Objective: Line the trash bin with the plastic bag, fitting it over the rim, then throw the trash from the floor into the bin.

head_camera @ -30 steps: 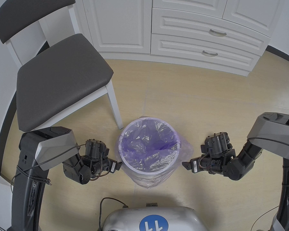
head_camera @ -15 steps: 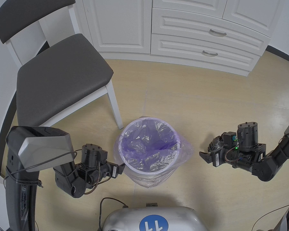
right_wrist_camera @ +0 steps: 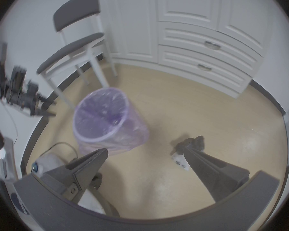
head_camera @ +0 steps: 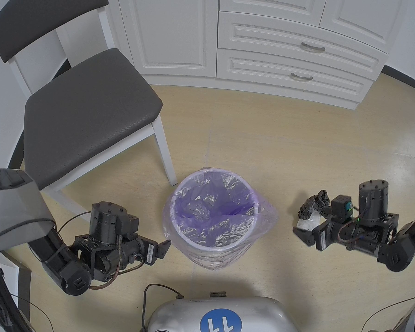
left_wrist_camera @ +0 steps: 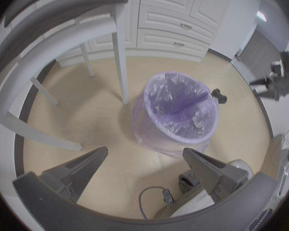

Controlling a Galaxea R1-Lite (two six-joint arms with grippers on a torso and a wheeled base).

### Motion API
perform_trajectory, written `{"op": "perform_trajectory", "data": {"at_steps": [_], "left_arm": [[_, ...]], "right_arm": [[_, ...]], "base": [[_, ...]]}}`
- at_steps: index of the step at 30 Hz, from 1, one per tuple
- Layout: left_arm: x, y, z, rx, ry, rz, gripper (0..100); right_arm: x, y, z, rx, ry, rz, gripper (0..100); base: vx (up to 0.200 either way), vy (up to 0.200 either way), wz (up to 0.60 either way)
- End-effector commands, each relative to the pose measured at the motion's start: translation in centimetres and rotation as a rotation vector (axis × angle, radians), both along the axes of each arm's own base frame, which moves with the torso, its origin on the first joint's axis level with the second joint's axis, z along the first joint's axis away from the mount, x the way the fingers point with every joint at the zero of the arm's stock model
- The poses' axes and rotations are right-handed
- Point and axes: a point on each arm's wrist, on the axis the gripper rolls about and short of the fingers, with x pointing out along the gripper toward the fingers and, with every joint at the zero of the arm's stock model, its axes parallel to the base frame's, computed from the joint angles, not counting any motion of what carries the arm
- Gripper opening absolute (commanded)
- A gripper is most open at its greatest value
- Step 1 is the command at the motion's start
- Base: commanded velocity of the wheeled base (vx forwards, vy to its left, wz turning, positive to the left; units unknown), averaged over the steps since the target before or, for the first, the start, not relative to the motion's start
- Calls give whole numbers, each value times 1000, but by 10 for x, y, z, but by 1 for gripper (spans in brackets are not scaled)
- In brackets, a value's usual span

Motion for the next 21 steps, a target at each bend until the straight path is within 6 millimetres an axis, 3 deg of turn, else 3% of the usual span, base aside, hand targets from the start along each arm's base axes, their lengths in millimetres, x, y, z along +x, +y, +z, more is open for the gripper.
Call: {"op": "perform_trajectory", "data": {"at_steps": [1, 3, 4, 10, 12, 17, 21], "left_arm": [[-4, 11, 28, -11, -93, 19, 100], [-4, 11, 28, -11, -93, 19, 100], [-2, 18, 24, 10, -85, 59, 100], [-4, 26, 18, 36, -75, 123, 100], [-3, 27, 21, 27, -87, 131, 100], [0, 35, 37, -32, -198, 169, 100], [-14, 37, 43, -51, -232, 158, 100]], "right_arm": [[-8, 23, -45, -116, 110, 127, 100], [-8, 23, -45, -116, 110, 127, 100], [-2, 27, -68, -162, 100, 157, 100], [14, 31, -130, -235, 40, 199, 100], [15, 32, -142, -245, 0, 210, 100], [4, 30, -148, -296, 40, 248, 100], [4, 27, -148, -296, 44, 237, 100]], "base": [[0, 0, 0], [0, 0, 0], [0, 0, 0], [0, 0, 0], [0, 0, 0], [0, 0, 0], [0, 0, 0]]}}
